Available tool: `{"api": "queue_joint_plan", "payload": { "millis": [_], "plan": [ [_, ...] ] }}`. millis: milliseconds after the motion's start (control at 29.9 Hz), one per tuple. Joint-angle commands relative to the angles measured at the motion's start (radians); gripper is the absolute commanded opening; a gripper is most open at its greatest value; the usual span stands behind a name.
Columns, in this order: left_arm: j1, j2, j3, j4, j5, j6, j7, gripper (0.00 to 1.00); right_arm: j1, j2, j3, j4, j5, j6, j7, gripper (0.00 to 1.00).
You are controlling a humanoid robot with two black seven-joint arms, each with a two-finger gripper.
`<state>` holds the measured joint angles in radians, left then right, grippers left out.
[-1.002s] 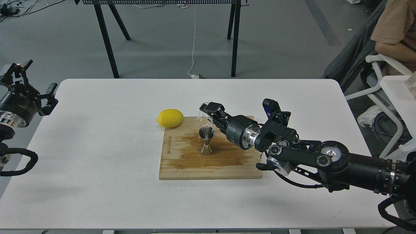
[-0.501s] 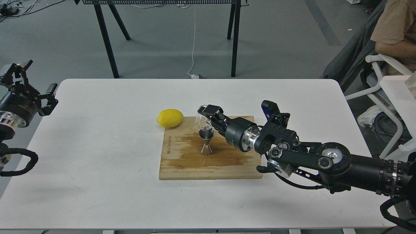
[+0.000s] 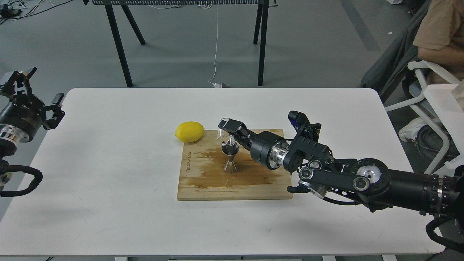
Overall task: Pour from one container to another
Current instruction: 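Tilt the glass cup to pour its liquid into the jigger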
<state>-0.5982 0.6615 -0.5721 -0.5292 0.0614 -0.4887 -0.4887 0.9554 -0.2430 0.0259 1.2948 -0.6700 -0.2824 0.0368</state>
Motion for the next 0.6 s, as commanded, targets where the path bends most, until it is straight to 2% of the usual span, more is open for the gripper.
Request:
{"api": "queue_joint_plan", "payload": {
  "millis": [0, 568],
  "plan": [
    [0.0, 0.001, 0.0, 0.0, 0.0, 0.0, 0.0, 0.95, 0.011, -0.001, -0.009, 0.0, -0.002, -0.001, 0.0, 0.36],
    [0.0, 0.003, -0.002, 0.0, 0.0, 0.0, 0.0, 0.95, 0.065, -0.007, -0.063, -0.006, -0.023, -0.004, 0.002, 0.36]
  ]
}}
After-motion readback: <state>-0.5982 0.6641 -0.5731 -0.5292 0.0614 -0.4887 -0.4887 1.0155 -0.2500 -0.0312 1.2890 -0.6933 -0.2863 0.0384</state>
